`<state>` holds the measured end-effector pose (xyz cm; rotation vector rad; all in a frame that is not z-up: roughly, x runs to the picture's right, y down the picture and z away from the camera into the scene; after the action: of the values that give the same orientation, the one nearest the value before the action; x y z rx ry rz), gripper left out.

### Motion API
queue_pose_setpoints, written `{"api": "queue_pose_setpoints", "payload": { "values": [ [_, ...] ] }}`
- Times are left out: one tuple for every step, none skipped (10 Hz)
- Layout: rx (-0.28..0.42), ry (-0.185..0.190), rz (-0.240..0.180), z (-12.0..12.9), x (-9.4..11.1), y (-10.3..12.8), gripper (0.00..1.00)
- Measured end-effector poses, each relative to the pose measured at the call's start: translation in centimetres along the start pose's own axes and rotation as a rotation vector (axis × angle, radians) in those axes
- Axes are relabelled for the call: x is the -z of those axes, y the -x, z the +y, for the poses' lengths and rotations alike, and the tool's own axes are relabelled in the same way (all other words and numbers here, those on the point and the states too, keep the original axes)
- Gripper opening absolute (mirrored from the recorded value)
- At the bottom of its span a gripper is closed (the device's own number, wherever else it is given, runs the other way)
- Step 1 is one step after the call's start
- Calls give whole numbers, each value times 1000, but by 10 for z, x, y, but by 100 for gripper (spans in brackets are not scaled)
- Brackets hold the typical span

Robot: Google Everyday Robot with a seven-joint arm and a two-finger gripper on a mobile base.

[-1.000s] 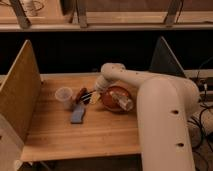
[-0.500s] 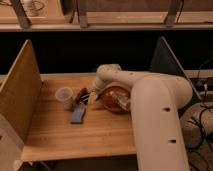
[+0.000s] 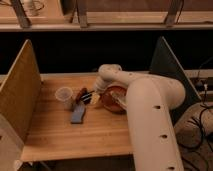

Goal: Place the eraser on the white sponge

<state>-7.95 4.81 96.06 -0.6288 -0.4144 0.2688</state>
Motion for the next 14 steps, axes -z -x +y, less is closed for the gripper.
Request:
{"api": "queue_pose_setpoints", "payload": {
  "values": [
    [-14,14,-14,1,-7,-2,80],
    [-25,29,-31,2,-14,0,80],
    [-39,41,-47,3,-21,0,80],
    [-53,48,-61,2,-26,-3,77],
    [-63,54,-66,2,-29,-5,70],
    [-71,59,-72,2,-31,-7,62],
    [-75,59,-73,0,-30,-9,52],
    [-81,53,-74,-2,-28,-12,40],
    [-86,45,-77,-5,-26,-14,32],
    [-95,34,-82,-9,-23,-17,20],
    [-98,29,-82,-9,-21,-19,9],
    [-99,22,-83,-11,-18,-21,2],
    [-97,16,-83,-13,-16,-21,0],
    [-90,8,-81,-16,-13,-21,0]
  ]
}}
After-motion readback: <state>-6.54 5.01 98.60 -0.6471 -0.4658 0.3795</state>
